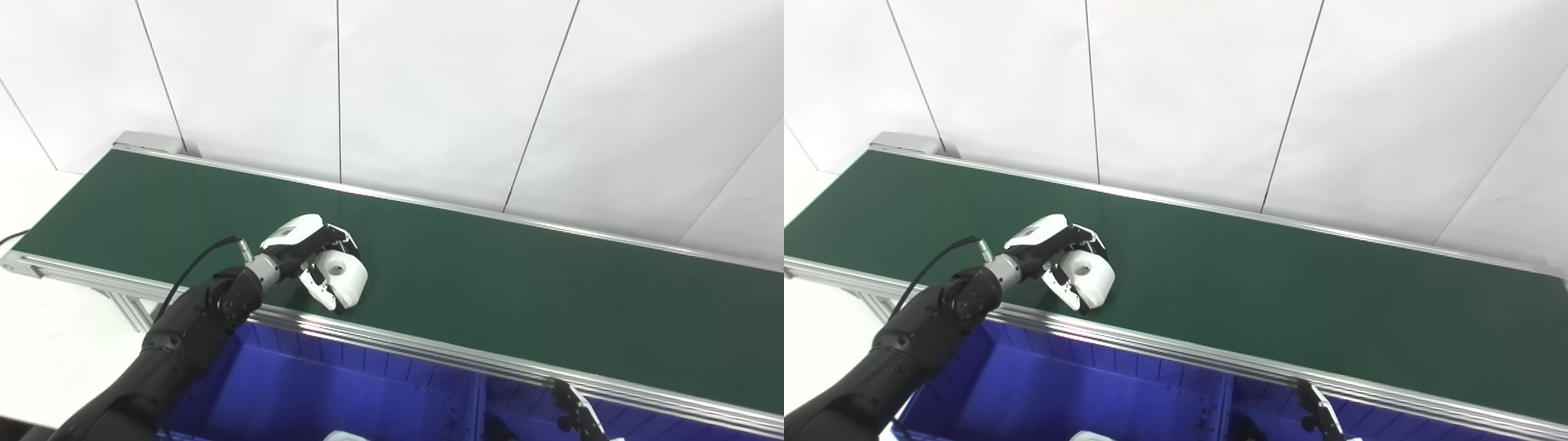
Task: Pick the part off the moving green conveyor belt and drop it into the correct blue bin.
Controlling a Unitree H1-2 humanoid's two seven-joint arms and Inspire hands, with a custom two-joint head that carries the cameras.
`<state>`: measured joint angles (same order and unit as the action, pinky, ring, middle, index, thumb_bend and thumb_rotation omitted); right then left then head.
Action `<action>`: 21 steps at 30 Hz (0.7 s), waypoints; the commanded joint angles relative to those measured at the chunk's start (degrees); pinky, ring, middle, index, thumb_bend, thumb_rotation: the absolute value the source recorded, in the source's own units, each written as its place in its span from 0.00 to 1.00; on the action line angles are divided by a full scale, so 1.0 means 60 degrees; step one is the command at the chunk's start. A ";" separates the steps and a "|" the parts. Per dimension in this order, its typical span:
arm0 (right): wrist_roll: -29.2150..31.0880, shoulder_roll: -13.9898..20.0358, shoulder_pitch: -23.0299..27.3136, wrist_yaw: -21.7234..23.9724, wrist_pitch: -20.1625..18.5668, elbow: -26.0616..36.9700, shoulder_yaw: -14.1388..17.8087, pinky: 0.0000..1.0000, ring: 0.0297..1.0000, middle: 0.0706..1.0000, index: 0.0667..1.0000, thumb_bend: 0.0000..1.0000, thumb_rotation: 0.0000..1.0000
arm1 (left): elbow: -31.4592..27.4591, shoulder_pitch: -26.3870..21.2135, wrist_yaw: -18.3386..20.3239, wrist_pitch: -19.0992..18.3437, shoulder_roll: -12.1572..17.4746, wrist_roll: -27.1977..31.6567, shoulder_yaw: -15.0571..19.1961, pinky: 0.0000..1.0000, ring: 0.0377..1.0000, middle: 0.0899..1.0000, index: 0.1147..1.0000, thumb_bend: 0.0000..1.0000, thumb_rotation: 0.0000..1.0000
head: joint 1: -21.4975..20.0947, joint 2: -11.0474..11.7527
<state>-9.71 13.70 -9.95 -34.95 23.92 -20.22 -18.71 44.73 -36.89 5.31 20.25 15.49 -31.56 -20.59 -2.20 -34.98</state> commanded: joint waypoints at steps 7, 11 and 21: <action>-0.0188 0.0011 -0.0028 -0.0166 0.0500 0.0303 0.0133 0.76 0.79 0.79 0.81 0.73 0.27 | -0.0968 0.0265 -0.0617 0.0585 -0.0053 0.0838 0.0730 0.52 0.44 0.47 0.42 0.50 0.00 | -0.0287 -0.0255; -0.0344 -0.0070 -0.0112 -0.0139 0.0500 0.0517 0.0184 0.75 0.79 0.79 0.80 0.73 0.28 | -0.2264 0.0937 -0.0427 0.0502 -0.0086 0.1410 0.1068 0.50 0.43 0.45 0.44 0.50 0.00 | -0.0835 -0.0641; -0.0942 -0.0543 -0.0322 0.0274 0.0495 0.1162 0.0677 0.74 0.78 0.78 0.80 0.72 0.31 | -0.4881 0.3089 0.0441 0.0847 -0.0158 0.2572 0.1079 0.42 0.40 0.45 0.47 0.50 0.00 | -0.1859 -0.1652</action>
<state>-14.52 10.79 -11.57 -33.86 23.94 -15.20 -15.64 17.54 -18.37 8.06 23.73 14.66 -16.62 -14.32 -13.36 -44.82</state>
